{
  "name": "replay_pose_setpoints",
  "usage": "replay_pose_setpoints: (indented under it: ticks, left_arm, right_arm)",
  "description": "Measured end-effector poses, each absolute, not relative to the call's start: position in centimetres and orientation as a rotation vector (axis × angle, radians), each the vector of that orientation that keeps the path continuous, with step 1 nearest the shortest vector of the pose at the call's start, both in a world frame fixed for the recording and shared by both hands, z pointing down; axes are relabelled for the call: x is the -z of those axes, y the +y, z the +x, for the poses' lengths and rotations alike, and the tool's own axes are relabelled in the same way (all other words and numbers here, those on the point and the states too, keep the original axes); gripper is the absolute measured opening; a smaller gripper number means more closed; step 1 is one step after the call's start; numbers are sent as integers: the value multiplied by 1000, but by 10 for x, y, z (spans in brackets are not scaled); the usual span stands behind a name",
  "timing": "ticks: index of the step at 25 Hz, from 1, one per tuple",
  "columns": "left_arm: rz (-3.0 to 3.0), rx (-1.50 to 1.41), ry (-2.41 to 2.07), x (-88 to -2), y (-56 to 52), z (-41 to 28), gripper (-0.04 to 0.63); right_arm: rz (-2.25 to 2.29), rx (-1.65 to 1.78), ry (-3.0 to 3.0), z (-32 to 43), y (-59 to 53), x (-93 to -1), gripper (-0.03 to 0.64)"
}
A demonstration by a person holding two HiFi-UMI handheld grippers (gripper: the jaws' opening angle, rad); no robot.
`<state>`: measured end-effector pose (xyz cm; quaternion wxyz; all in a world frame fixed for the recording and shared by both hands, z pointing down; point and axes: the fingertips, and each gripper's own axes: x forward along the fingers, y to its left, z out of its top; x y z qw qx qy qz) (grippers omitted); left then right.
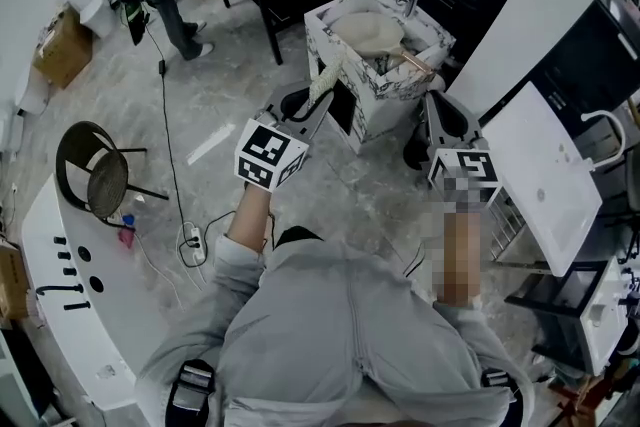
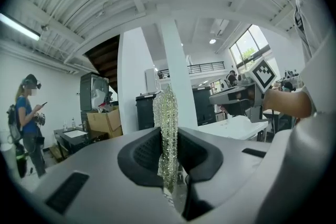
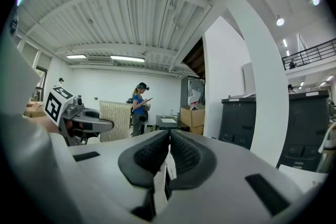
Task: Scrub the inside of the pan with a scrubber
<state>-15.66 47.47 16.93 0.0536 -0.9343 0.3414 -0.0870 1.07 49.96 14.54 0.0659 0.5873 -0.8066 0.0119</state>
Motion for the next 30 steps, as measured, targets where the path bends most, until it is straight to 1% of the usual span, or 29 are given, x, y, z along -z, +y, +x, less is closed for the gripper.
replay_pose_setpoints:
  ticks: [7,13,19,25,30]
  left_arm:
    - [-2839,237,1069,-169,468,-147,66]
    - [-2834,272,1011,-178,431,-145,66]
    - [-2822,294,954,-195,345,-147,66]
    - [-2821,225,914,-173,237,-156,66]
    - [-2815,233,878,-167,170,-163,66]
  right_arm:
    - [1755,-50,-2457,21,494,-150,35]
    - [1773,-85,-2427,18,459,-165,35]
    - [1859,-99,-2439,16,379,-169,35]
    - [1835,-37,-2420,-1,279,-157,35]
    - [1873,-68,-2404,-10,218,-155,35]
